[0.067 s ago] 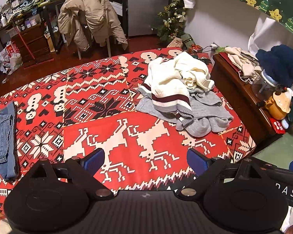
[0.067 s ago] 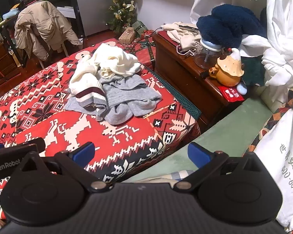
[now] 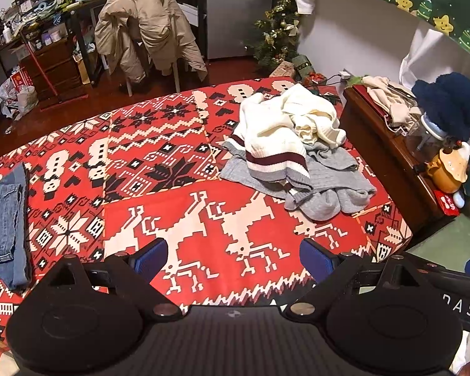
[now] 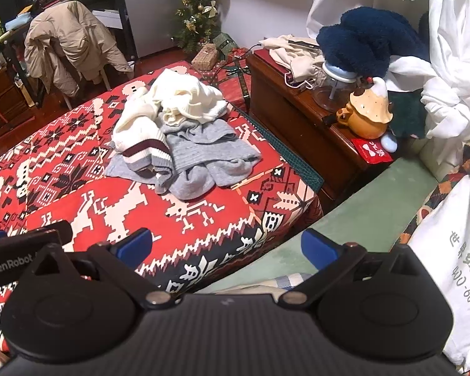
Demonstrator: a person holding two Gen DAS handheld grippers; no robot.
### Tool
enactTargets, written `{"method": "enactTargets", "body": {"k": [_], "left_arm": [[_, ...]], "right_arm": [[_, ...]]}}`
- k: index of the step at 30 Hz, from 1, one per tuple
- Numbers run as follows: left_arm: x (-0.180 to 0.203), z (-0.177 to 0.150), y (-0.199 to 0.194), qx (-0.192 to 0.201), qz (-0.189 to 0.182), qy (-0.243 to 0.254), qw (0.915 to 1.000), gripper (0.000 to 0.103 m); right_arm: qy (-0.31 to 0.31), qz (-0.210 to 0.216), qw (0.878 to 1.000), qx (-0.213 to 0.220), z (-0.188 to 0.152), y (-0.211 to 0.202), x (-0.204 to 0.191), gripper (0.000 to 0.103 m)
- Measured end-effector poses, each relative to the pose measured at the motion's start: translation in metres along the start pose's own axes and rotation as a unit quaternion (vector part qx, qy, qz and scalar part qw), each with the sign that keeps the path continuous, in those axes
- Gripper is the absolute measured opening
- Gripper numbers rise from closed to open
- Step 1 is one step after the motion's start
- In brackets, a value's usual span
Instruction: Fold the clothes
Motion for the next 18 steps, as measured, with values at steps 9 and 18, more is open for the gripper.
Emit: {"method": "enactTargets", "body": {"k": [9, 18], "left_arm": [[-0.0020, -0.0001, -0.0011, 0.009, 0.010, -0.002, 0.9999, 0.092], [-0.0022, 0.0003, -0.0055, 0.012, 0.007, -0.005, 0.9999, 0.092]], "right_arm": [[0.008, 0.002, 1.000, -0.001, 0.0010, -0.0021, -0.0001, 0.102], [0.008, 0.003, 1.000, -0.002, 0.0010, -0.0032, 0.0028, 0.102]]}}
Point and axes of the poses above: each gripper's, at about its wrist camera, not at the fingertips, and y roughly the way its jaws point, x to its right, z to its top, the point moved 4 cm from there along y, roughly the way its jaws point, and after that the axes turned 4 degrees about -x, right-handed, at the moved point
